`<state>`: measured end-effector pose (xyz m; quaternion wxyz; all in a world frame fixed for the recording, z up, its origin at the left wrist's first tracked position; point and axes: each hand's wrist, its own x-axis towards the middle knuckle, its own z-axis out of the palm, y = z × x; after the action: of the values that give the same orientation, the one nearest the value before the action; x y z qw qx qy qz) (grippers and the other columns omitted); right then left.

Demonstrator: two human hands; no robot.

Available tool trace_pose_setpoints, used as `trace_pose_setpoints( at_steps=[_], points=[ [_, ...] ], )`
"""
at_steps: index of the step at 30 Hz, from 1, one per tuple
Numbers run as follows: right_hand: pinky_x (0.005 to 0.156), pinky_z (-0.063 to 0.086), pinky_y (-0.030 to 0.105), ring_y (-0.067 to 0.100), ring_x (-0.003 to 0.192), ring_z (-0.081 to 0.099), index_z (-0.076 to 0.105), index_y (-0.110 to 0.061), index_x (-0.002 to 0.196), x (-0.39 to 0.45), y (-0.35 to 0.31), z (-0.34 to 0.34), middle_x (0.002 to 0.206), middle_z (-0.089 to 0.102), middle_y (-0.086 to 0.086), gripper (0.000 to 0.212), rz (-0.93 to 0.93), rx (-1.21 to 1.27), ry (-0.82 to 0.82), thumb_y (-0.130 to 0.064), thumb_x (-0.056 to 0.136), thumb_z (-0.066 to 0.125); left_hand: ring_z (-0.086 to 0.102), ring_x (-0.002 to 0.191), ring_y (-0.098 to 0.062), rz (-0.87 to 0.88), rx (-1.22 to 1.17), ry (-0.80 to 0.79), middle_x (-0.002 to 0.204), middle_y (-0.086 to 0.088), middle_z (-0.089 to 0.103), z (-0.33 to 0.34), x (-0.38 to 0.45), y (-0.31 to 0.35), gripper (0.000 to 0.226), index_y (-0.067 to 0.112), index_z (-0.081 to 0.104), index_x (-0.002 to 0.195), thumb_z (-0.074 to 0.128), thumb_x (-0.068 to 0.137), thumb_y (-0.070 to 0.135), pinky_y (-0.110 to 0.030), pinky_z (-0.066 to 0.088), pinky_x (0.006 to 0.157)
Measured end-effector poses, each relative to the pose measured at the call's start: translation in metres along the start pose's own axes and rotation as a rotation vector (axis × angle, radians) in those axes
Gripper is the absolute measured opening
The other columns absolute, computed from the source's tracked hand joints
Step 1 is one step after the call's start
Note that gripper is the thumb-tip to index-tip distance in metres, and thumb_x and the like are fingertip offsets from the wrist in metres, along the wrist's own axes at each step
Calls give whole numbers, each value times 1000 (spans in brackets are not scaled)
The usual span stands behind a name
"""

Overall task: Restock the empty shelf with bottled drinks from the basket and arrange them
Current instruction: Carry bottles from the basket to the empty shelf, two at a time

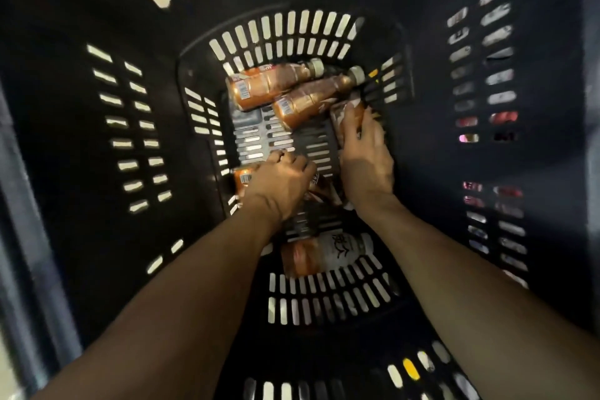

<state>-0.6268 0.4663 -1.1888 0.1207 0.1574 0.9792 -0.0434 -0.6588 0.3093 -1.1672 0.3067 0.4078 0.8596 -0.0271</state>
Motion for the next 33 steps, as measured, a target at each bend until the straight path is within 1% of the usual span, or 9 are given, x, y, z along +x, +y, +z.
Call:
trace_pose_setpoints(
  at_steps=[2,7,12,16,20,25,28,30,33],
  points=[
    [94,55,43,37,123,58,39,-6,153,3,-1,-7,144,54,25,79,1,35,-8,-3,83,76,50,126,-31,-19,-7,-8,138,-11,53,-6,-3,1,53,13,43,143,56,96,33,-42,33,113],
    [114,35,42,30,139,37,20,-20,161,2,0,-39,157,40,9,80,38,347,-225,-13,95,65,48,124,-30,-90,-12,-22,139,-12,50,-32,-10,3,51,13,38,142,53,98,33,-39,35,107],
    [103,37,34,24,133,43,27,-28,158,-8,0,-83,146,50,3,81,171,669,-217,-23,91,73,40,135,-27,-118,-99,-39,145,-8,44,-71,-29,-4,53,17,34,148,52,99,24,-42,24,120],
    [111,46,43,17,129,55,27,-34,155,-14,3,-129,136,59,-4,99,256,885,-191,-20,77,86,35,140,-28,-122,-74,-89,149,-9,40,-113,-61,-10,67,15,28,151,61,93,25,-44,21,123],
    [99,49,27,-2,107,59,25,-30,159,-21,-1,-190,115,59,-22,107,316,1042,-200,-10,75,88,41,137,-27,-132,-30,-67,147,-8,45,-164,-95,-10,75,13,32,148,68,87,36,-38,24,122],
    [99,53,29,-3,106,60,46,-24,149,-31,-6,-270,114,61,-18,88,351,1188,-209,-1,74,87,55,118,-21,-205,-243,50,132,-3,55,-230,-146,-10,64,14,40,142,67,87,32,-34,43,109],
    [105,52,37,9,117,62,49,-22,148,-37,-9,-324,132,64,-3,85,323,1240,-186,-2,75,88,58,108,-13,-233,-398,135,123,6,57,-270,-183,-4,57,21,46,136,68,85,33,-32,49,102],
    [105,52,39,10,115,65,52,-21,144,-42,-10,-367,127,66,-4,78,295,1267,-157,0,77,86,59,97,-3,-284,-582,203,111,19,57,-303,-207,1,46,34,53,122,74,82,31,-22,49,95],
    [99,55,36,10,109,68,58,-37,122,-55,-14,-441,118,66,-10,61,241,1293,-132,-2,79,85,60,80,15,-378,-810,356,89,28,61,-361,-244,6,47,47,51,97,83,74,21,-2,43,73]
  ],
)
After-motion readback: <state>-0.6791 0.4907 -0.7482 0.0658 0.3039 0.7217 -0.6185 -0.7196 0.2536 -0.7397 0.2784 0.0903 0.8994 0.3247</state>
